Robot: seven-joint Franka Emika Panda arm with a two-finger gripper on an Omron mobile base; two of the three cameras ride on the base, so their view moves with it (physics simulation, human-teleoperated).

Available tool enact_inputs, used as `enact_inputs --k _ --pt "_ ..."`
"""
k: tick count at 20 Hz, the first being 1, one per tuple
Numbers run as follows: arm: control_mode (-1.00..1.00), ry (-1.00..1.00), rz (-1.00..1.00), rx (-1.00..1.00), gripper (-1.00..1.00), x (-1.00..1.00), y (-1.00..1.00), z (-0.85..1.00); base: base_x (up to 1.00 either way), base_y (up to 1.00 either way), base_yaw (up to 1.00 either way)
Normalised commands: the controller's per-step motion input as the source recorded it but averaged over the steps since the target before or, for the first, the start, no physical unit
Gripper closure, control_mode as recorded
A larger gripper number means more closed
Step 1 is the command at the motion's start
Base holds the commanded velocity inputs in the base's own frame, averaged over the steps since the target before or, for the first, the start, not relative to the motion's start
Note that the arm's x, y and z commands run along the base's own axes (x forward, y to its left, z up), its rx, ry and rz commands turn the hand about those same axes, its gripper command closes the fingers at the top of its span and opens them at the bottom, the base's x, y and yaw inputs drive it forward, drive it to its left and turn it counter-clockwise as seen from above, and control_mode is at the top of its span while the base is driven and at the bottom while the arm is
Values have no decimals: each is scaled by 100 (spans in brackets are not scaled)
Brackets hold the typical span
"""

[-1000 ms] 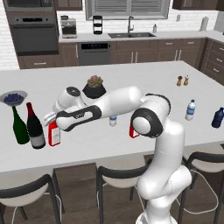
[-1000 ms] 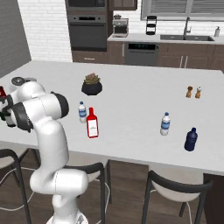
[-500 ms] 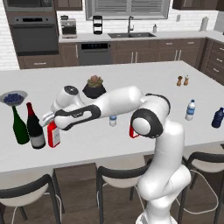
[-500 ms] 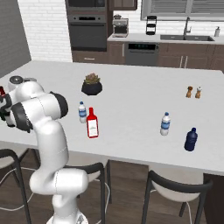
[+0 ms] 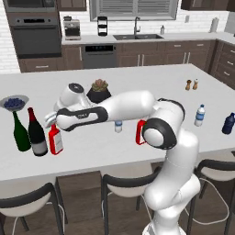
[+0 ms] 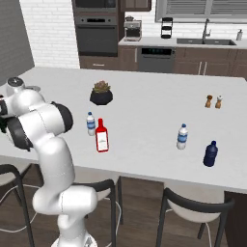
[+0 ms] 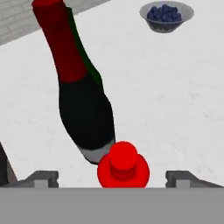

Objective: Move the plastic bottles in the middle to the plastics group, and the glass bottles in the middle to the glass group.

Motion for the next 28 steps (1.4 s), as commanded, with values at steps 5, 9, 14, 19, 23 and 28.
enact_inputs --k 5,9,14,19,23,28 --pt "-100 2 -1 0 -100 -34 -37 43 0 0 0" --pt "-100 17 -5 0 -100 -35 -72 9 0 0 0" --pt "-100 20 -10 0 -100 -31 -84 -1 0 0 0" --pt "-100 15 -12 0 -100 -25 -93 -2 0 0 0" --pt "-100 9 -11 -4 -100 -19 -82 0 0 0 0" --pt "-100 2 -5 -14 -100 -19 -80 -2 0 0 0"
